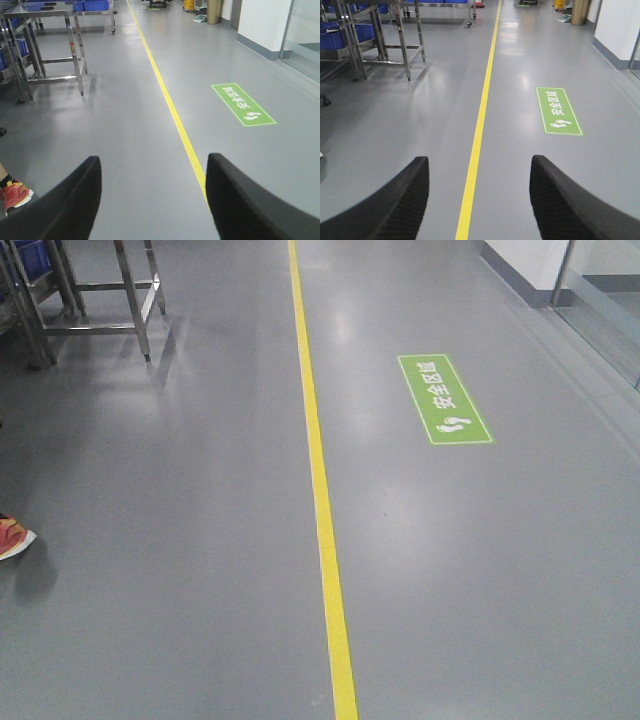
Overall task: Move and align brake pads A on conveyor
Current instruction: 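Drive along the yellow floor line with empty grippers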
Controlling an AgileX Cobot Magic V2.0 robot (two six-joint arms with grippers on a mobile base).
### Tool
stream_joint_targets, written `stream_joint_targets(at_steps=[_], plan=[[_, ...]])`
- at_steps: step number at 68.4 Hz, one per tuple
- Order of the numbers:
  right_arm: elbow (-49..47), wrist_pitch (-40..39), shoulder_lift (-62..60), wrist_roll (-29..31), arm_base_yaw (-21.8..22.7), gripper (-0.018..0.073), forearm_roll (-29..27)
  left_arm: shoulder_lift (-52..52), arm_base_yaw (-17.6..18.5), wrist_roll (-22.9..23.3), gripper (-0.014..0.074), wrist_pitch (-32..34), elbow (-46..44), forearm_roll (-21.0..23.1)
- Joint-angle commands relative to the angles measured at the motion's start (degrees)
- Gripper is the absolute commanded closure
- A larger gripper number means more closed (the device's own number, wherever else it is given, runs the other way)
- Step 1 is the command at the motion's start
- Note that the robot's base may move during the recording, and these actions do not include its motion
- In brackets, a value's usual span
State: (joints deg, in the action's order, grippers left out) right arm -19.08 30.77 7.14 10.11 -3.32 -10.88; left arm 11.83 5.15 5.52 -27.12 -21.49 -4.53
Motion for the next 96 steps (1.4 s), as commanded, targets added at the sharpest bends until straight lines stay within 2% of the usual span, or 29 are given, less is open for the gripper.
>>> stream_joint_targets(at_steps=[1,96], plan=[[-1.5,-4.0,0.7,0.1,0.3,0.0137,0.0,0.5,0.2,0.0,0.0167,4.1,-1.5,0.2],[-1.5,-4.0,0.7,0.1,0.3,0.0137,0.0,0.5,0.2,0.0,0.0167,4.1,-1.5,0.2]])
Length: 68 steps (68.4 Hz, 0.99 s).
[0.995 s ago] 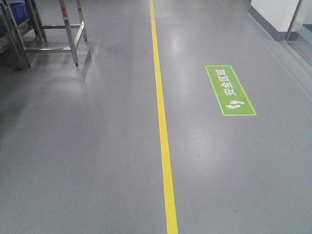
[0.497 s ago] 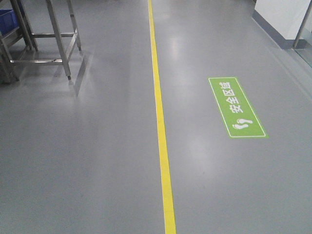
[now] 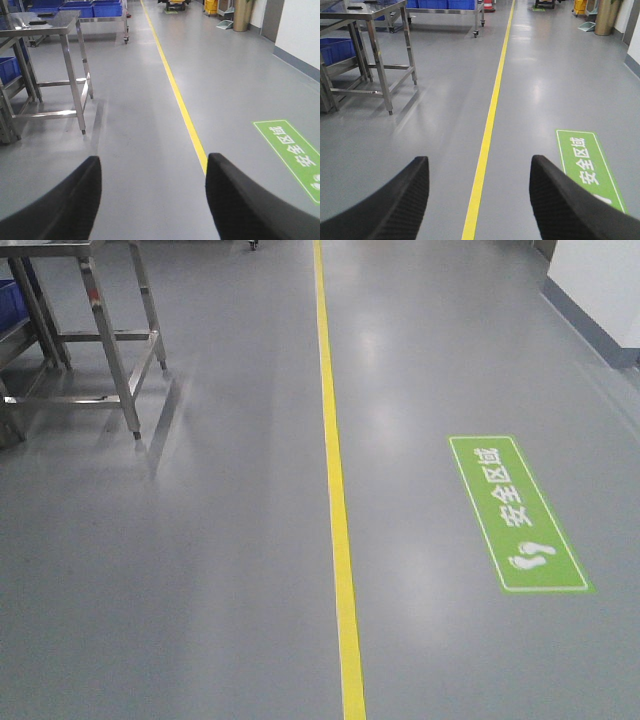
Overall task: Move and align brake pads A on conveyor
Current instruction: 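Drive along the yellow floor line with empty grippers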
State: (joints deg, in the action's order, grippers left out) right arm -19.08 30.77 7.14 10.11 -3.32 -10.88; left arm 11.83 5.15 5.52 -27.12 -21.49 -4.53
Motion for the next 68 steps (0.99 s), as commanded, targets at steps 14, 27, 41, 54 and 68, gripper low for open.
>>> stream_joint_targets(at_steps=[14,27,41,54,68], plan=[[-1.5,-4.0,0.7,0.1,0.3,0.0137,0.0,0.5,0.2,0.0,0.0167,4.1,-1.5,0.2],[-1.5,-4.0,0.7,0.1,0.3,0.0137,0.0,0.5,0.2,0.0,0.0167,4.1,-1.5,0.2],[-1.5,-4.0,0.7,0.1,0.3,0.0137,0.0,0.5,0.2,0.0,0.0167,4.1,-1.5,0.2],[-1.5,-4.0,0.7,0.1,0.3,0.0137,0.0,0.5,0.2,0.0,0.0167,4.1,-1.5,0.2],[-1.5,-4.0,0.7,0.1,0.3,0.0137,0.0,0.5,0.2,0.0,0.0167,4.1,-1.5,0.2]])
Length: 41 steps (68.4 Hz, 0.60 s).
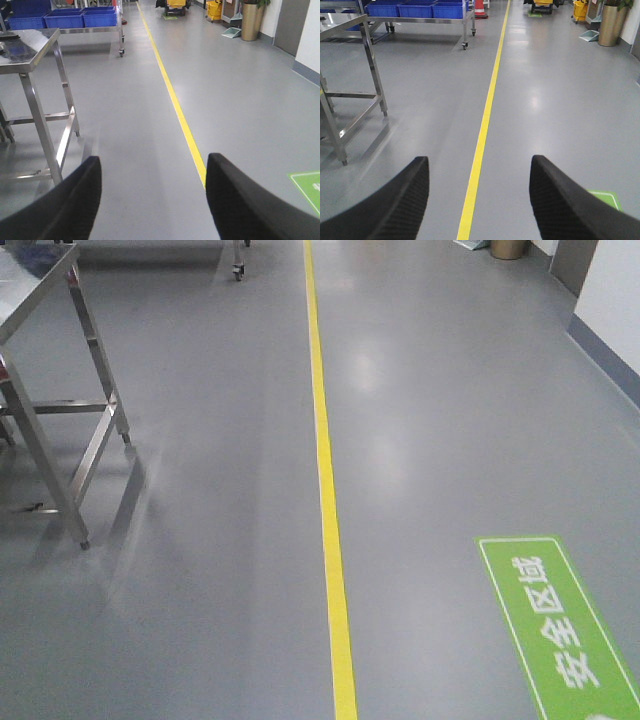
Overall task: Move and align brake pads A on conveyor
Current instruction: 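Drive along the yellow floor line with empty grippers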
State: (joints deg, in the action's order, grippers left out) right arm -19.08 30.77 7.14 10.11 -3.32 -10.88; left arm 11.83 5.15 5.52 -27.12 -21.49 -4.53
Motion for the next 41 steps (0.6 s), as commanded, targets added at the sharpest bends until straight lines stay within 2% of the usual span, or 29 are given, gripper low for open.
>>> stream_joint_targets(at_steps=[1,41], plan=[[-1.5,-4.0,0.7,0.1,0.3,0.0137,0.0,0.5,0.2,0.0,0.0167,4.1,-1.5,0.2],[-1.5,-4.0,0.7,0.1,0.3,0.0137,0.0,0.5,0.2,0.0,0.0167,4.1,-1.5,0.2]])
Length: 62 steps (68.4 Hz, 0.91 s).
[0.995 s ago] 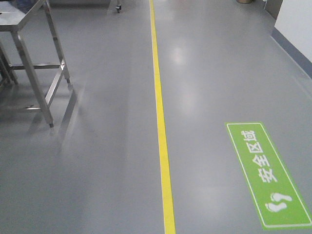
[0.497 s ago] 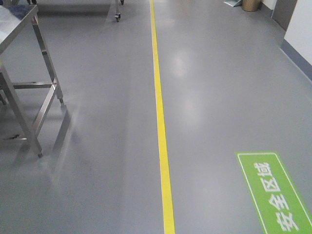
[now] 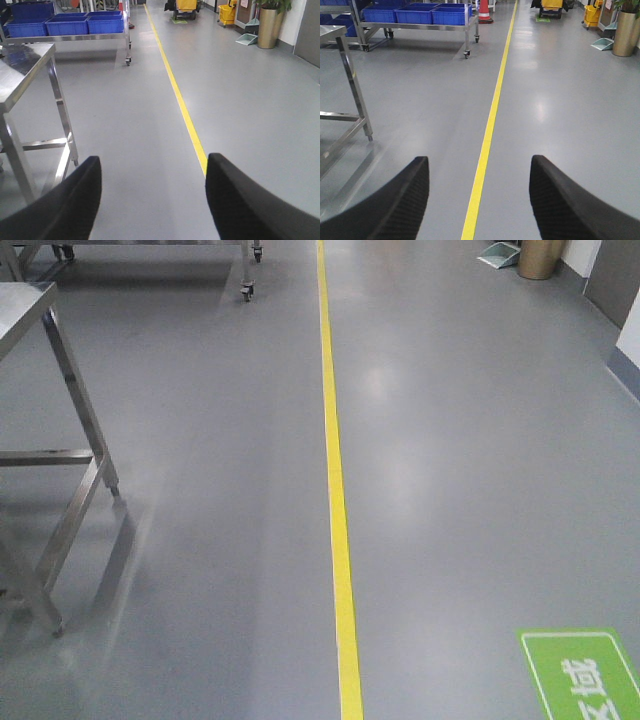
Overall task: Move and align brake pads A on conveyor
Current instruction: 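Drive along the yellow floor line with empty grippers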
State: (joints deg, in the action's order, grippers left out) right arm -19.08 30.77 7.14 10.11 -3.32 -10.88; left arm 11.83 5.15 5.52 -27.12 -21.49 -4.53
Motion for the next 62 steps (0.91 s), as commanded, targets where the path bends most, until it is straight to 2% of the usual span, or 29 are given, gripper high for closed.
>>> stream_joint_targets(at_steps=[1,62], plan=[[-1.5,-4.0,0.7,0.1,0.3,0.0137,0.0,0.5,0.2,0.0,0.0167,4.1,-1.5,0.2],[-1.5,-4.0,0.7,0.1,0.3,0.0137,0.0,0.5,0.2,0.0,0.0167,4.1,-1.5,0.2]])
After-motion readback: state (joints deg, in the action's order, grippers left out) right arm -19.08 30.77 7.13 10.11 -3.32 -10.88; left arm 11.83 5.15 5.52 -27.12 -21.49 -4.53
